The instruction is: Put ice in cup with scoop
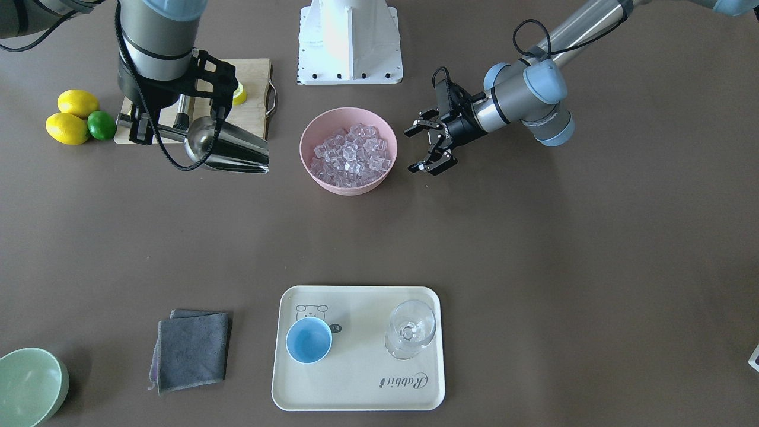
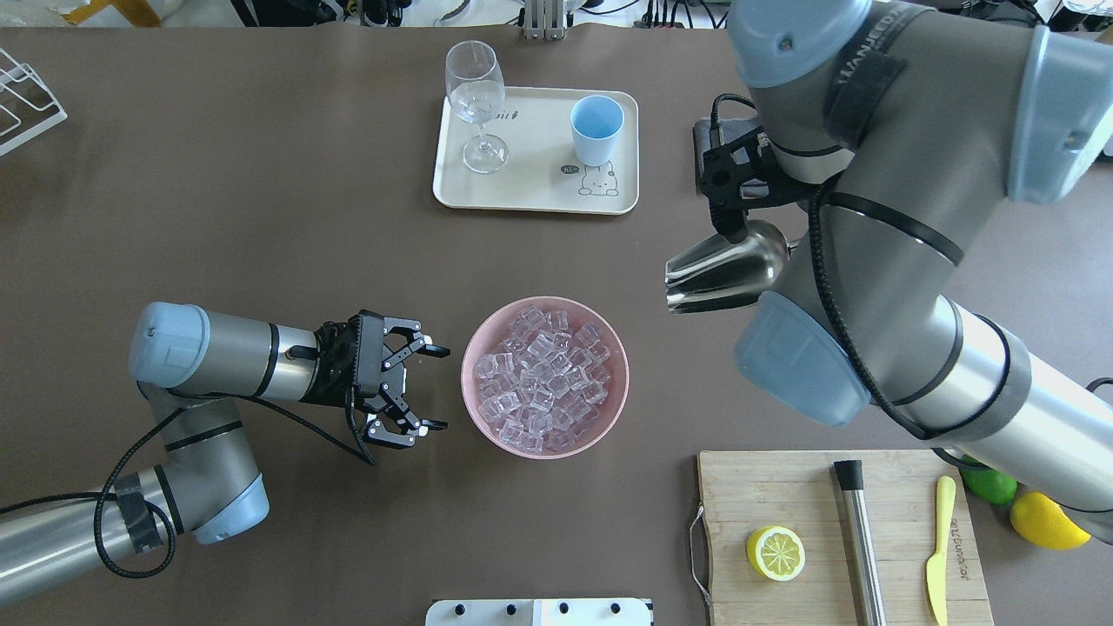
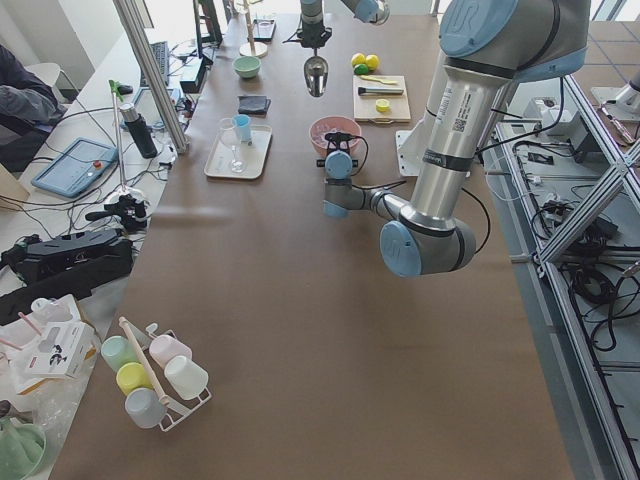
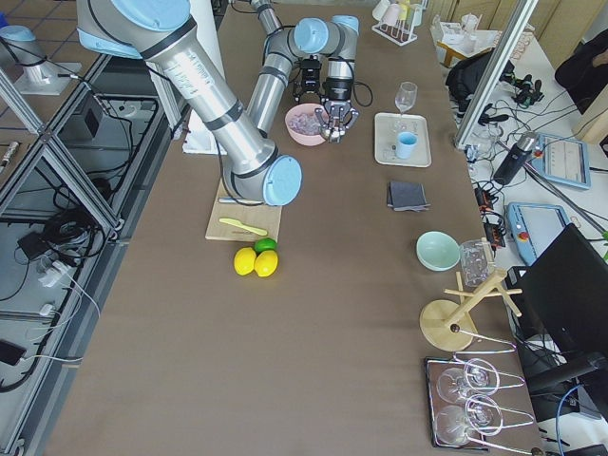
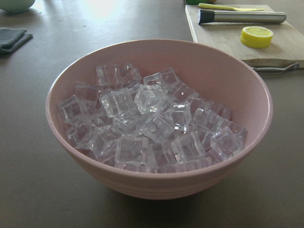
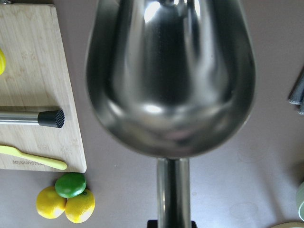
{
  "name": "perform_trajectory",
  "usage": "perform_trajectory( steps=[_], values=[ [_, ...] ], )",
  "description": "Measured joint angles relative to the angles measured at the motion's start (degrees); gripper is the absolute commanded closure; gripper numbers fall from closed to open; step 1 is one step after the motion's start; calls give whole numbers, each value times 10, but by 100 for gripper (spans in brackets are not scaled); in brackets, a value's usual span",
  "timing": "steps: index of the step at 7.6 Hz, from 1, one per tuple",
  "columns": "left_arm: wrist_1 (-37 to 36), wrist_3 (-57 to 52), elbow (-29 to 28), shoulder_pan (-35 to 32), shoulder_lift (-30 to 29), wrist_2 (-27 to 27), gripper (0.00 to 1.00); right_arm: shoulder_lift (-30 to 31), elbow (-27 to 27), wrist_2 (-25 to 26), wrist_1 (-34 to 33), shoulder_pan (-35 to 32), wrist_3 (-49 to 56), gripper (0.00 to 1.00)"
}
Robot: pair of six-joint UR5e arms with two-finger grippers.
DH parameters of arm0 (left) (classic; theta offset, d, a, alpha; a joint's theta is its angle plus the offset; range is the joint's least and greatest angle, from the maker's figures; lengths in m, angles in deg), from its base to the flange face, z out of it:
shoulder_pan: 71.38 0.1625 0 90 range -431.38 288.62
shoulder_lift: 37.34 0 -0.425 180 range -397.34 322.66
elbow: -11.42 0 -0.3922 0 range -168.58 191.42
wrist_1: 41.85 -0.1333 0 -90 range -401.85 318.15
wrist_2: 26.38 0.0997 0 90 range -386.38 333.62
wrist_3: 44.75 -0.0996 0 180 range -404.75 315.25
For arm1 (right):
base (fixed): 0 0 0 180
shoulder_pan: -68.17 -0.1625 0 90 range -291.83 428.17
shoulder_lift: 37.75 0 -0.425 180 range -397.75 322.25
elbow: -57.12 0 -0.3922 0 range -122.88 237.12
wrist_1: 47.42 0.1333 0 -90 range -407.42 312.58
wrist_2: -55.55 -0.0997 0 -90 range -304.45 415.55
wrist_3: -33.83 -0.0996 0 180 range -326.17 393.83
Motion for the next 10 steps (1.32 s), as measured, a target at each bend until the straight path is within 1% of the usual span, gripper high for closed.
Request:
perform_trajectory(
  steps=[1,3,6,9,10],
  values=[
    [0,0,-13,2,-10,0,2,-33,-27,8,-28,12,10,100],
    [-5,2,-44,3,-33,-1,2,-65,-49,37,-62,56,0,100],
    [-41,6,-56,2,-56,-6,2,-84,-49,47,-79,96,-35,100],
    [-53,9,-57,3,-64,-10,2,-93,-76,60,-80,112,-48,100],
    [-55,10,-57,4,-64,-10,2,-95,-82,62,-79,119,-72,100]
  ],
)
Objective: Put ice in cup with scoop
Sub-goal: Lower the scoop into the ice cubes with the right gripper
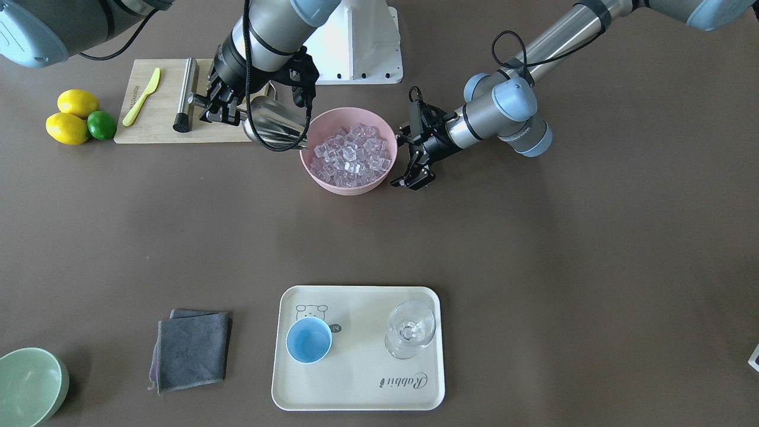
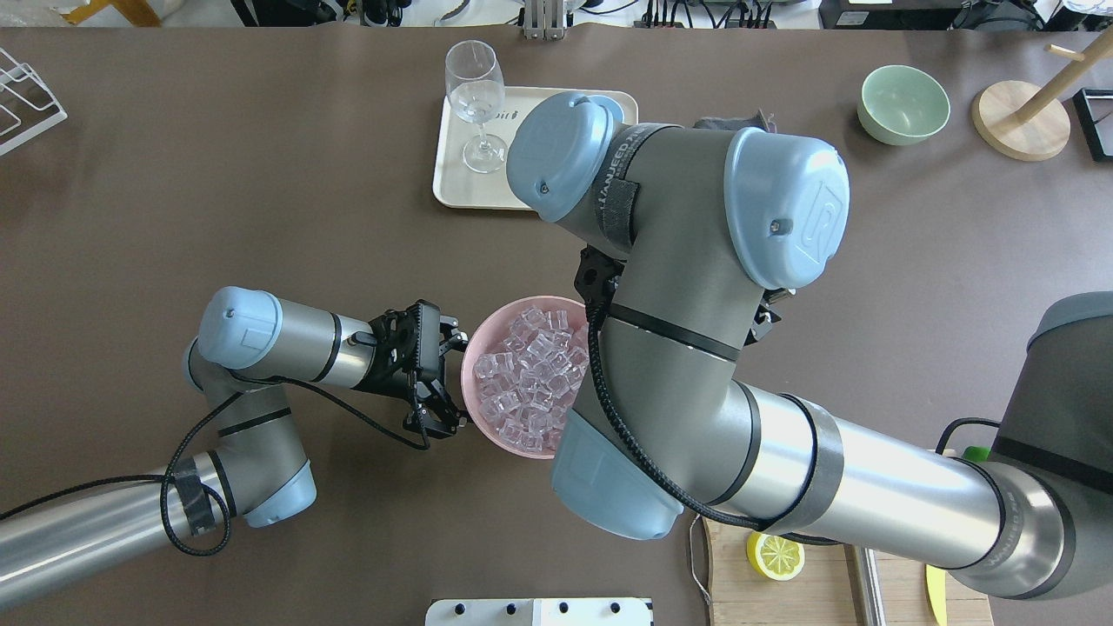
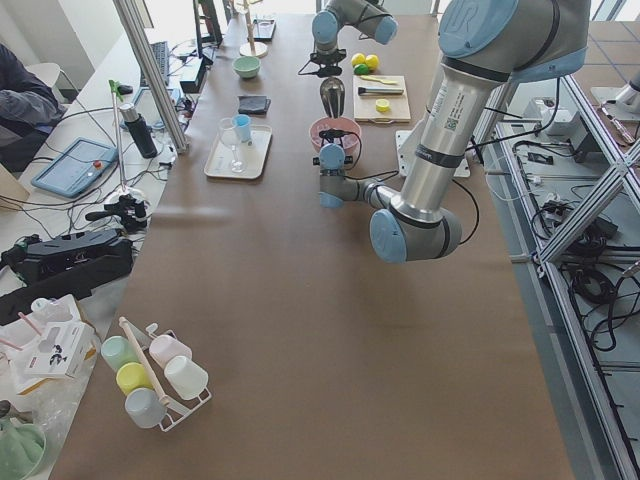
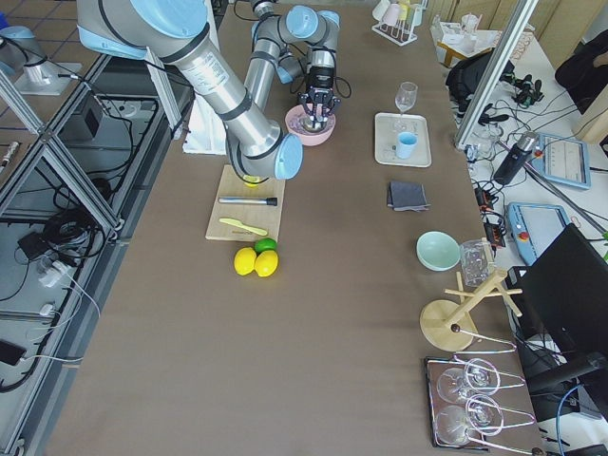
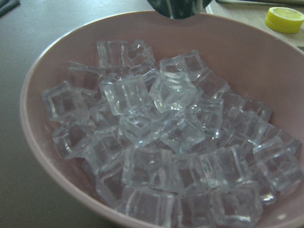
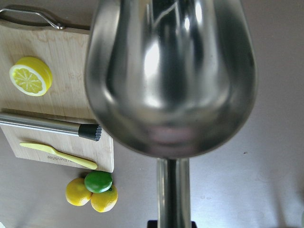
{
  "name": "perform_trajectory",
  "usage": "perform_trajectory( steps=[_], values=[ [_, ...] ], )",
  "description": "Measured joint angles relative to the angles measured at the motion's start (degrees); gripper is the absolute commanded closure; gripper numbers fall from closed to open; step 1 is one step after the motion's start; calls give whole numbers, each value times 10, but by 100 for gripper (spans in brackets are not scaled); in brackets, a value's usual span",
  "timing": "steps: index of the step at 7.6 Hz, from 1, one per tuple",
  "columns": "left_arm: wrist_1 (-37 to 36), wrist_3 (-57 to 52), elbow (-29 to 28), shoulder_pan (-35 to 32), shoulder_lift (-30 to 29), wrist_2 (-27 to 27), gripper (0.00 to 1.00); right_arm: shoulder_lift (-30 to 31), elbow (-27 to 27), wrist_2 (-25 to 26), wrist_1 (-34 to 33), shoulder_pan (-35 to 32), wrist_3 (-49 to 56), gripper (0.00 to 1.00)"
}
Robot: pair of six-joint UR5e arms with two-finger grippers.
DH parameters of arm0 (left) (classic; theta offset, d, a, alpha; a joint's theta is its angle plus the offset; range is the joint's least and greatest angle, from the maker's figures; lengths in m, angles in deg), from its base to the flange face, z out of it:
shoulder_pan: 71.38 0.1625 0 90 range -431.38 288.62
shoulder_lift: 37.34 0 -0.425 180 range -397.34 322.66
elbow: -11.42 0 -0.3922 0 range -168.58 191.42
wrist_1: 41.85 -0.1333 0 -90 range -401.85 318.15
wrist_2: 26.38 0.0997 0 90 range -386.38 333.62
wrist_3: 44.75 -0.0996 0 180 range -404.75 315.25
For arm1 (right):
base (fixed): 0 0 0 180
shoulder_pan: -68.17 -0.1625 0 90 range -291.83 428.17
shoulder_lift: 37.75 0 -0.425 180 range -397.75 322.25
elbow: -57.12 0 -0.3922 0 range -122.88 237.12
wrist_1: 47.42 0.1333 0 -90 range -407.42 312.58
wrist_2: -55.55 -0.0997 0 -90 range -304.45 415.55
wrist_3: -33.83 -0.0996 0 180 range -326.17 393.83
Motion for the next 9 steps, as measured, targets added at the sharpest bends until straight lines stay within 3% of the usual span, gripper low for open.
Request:
perform_trajectory(
  steps=[9],
  values=[
    [-1,-1,1,1,-2,2,2,-27,-76,2,49,20,-75,100]
  ],
)
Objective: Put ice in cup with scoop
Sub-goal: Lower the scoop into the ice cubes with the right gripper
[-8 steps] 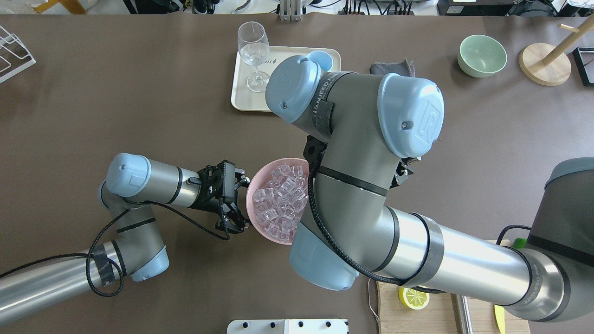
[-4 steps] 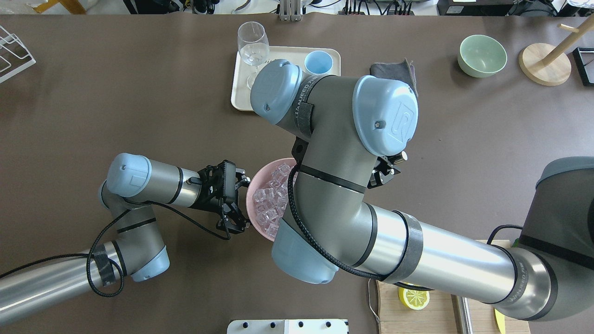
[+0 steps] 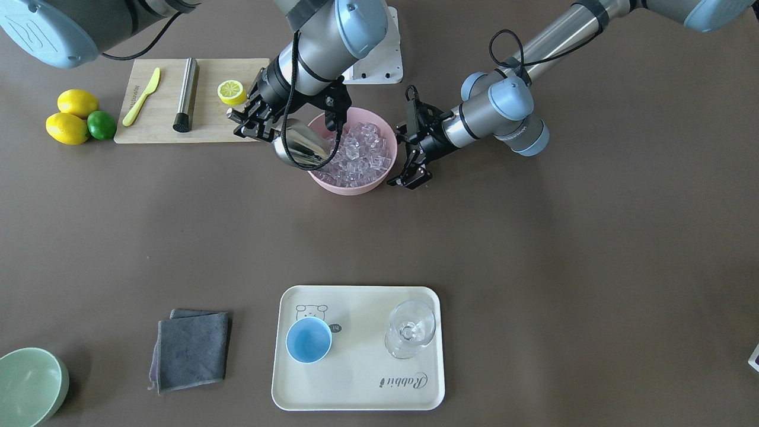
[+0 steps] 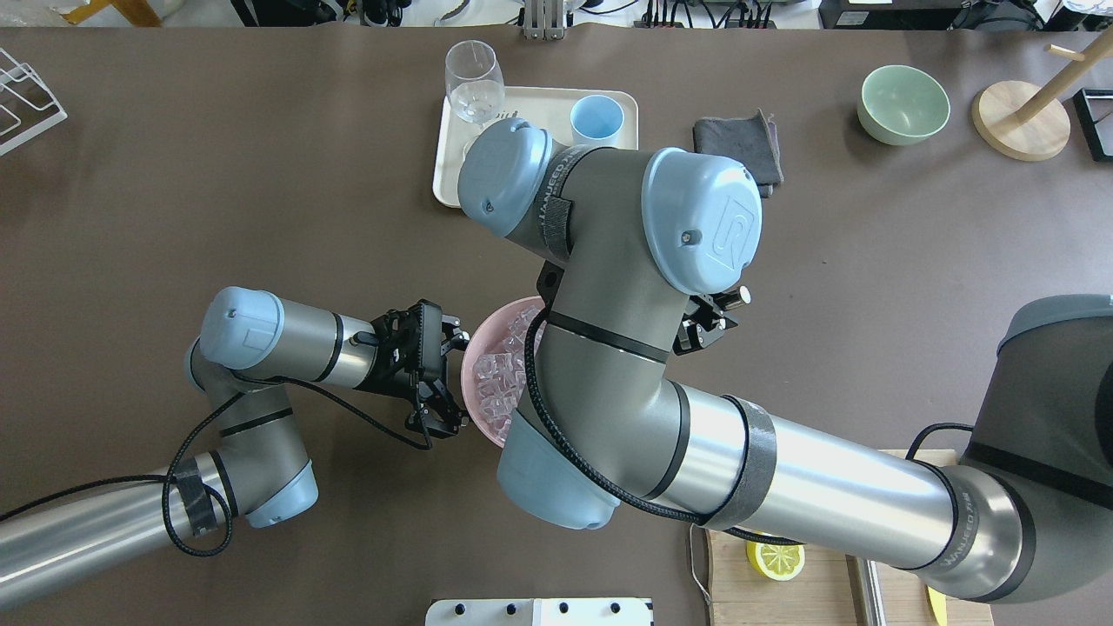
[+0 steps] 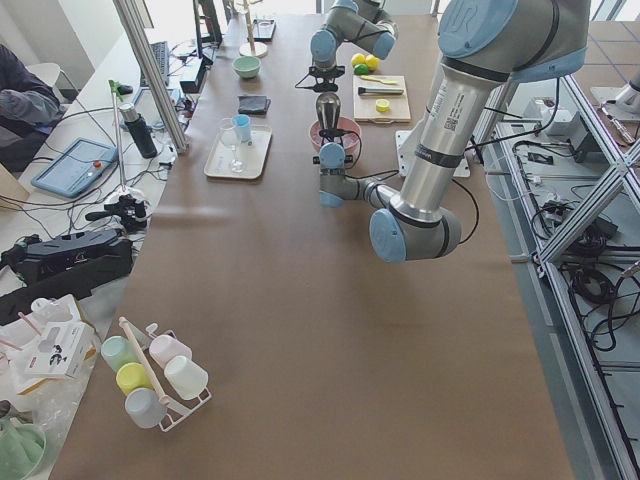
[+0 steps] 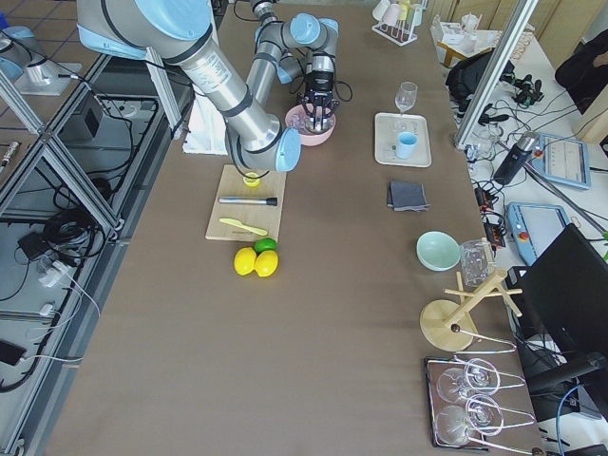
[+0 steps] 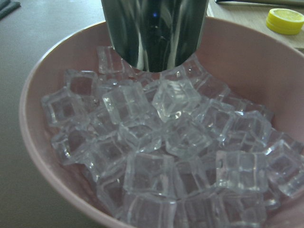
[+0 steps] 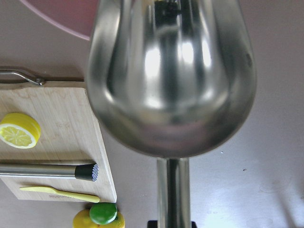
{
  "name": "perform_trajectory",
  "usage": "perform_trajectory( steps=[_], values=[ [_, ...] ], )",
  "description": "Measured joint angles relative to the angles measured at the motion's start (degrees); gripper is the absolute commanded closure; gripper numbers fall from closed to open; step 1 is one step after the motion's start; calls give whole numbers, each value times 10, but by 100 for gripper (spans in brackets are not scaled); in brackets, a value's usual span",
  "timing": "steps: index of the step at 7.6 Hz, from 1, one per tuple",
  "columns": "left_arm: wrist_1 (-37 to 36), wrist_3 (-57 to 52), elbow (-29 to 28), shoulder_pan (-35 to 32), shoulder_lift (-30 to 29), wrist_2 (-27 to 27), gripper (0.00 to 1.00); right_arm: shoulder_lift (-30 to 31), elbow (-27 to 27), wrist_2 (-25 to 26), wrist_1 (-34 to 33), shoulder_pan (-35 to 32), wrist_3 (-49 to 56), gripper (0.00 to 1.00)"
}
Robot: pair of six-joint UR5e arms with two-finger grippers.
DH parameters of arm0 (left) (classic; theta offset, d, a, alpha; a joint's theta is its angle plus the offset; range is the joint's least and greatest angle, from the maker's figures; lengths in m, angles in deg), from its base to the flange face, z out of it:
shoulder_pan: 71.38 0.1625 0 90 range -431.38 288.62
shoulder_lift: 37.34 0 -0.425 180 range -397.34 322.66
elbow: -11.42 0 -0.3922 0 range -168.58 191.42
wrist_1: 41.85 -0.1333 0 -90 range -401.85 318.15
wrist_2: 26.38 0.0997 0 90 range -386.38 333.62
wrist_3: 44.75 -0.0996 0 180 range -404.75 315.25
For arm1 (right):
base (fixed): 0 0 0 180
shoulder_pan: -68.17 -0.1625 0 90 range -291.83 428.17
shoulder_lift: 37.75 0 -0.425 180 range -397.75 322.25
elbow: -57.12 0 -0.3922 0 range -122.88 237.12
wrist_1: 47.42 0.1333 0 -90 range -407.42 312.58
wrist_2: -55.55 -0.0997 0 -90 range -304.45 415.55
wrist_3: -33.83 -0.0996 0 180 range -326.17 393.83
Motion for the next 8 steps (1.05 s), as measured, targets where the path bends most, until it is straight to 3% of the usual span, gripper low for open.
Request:
perform_trajectory(
  steps=[5,8],
  values=[
    [-1,-1,1,0,1,0,2,15,-5,-6,61,10,-36,100],
    [-1,-1,0,1,1,0,2,57,22,-19,122,11,-69,100]
  ],
)
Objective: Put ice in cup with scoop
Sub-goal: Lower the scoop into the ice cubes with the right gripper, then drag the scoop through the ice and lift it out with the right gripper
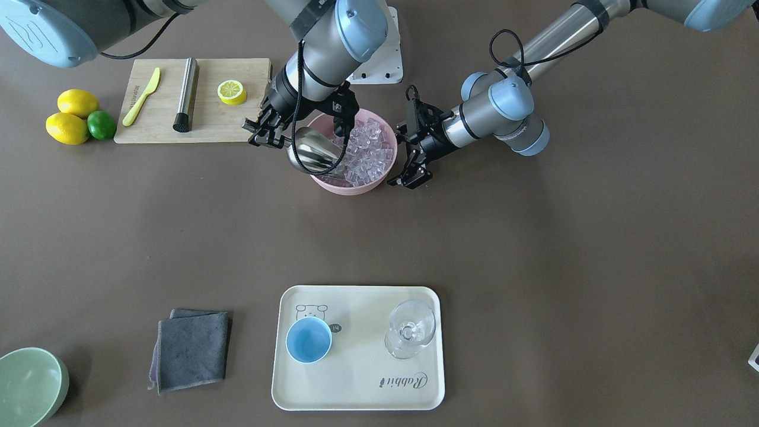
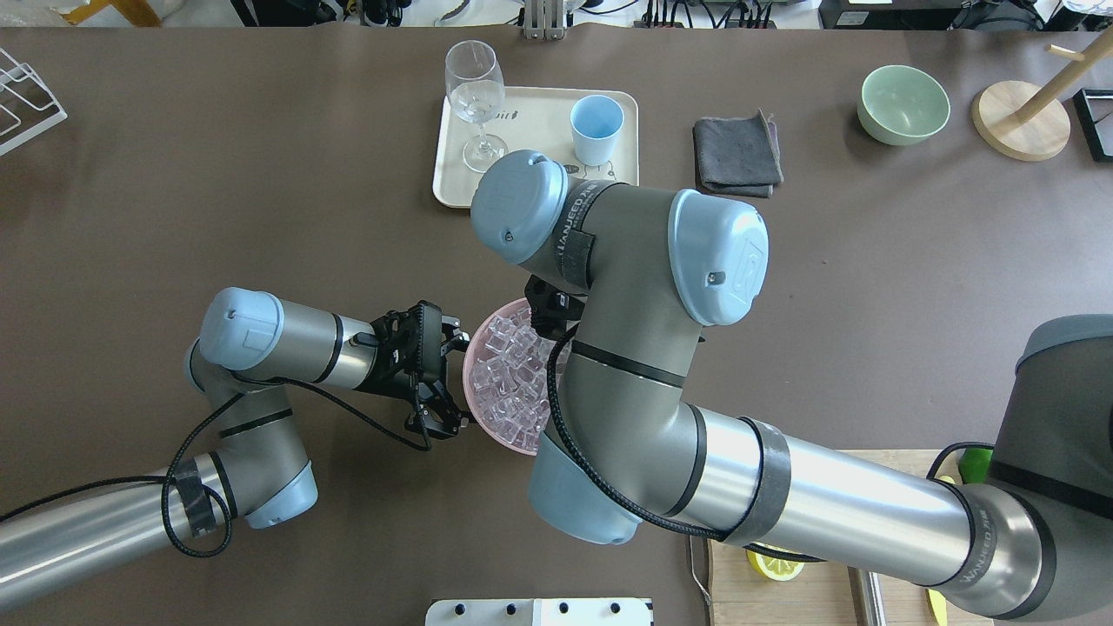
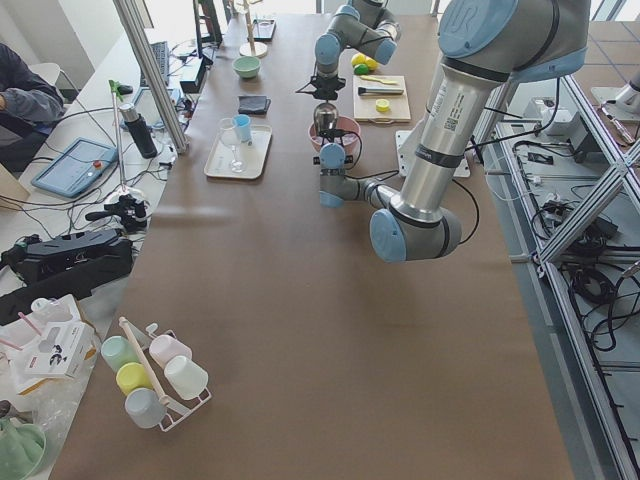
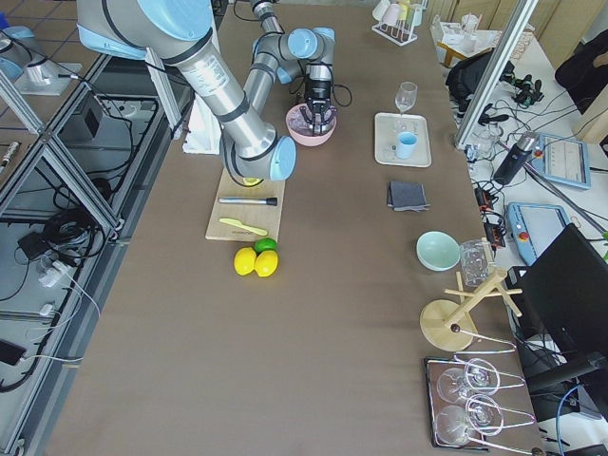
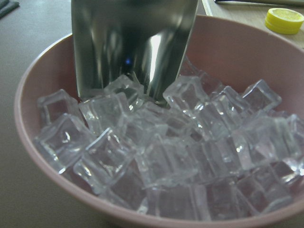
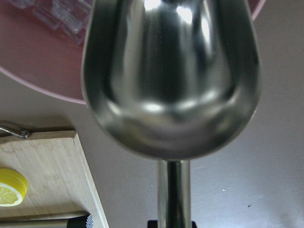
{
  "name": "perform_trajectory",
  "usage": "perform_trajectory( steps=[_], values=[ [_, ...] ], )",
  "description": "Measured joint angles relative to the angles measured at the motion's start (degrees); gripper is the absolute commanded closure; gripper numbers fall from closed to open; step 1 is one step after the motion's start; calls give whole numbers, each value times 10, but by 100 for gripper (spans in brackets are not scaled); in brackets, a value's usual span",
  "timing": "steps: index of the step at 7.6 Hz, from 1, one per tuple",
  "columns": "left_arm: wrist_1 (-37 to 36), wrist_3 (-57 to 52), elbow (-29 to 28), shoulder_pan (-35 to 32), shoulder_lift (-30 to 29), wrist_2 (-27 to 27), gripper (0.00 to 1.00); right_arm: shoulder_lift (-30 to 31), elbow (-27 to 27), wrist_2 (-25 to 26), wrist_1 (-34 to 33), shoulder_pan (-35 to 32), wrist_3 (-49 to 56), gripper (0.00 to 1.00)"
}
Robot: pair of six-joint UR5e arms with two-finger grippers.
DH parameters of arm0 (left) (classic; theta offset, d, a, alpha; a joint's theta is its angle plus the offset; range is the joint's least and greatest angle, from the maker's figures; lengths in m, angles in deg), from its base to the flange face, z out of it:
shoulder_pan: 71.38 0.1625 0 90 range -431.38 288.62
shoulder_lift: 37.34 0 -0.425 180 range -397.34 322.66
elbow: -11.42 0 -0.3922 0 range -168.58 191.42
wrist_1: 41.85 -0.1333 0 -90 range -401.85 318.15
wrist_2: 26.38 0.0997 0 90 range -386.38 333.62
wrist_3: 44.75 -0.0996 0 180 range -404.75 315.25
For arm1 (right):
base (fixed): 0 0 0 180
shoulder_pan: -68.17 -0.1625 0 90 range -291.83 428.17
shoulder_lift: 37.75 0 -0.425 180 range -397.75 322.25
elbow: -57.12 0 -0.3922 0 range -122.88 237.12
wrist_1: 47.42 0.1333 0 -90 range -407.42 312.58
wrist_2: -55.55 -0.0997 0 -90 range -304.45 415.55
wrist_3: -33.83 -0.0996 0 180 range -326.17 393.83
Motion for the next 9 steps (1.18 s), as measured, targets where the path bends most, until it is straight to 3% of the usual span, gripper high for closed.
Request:
perform_trajectory(
  steps=[9],
  values=[
    [-36,-3,-1,3,-9,-4,2,123,101,-21,143,0,-97,100]
  ],
)
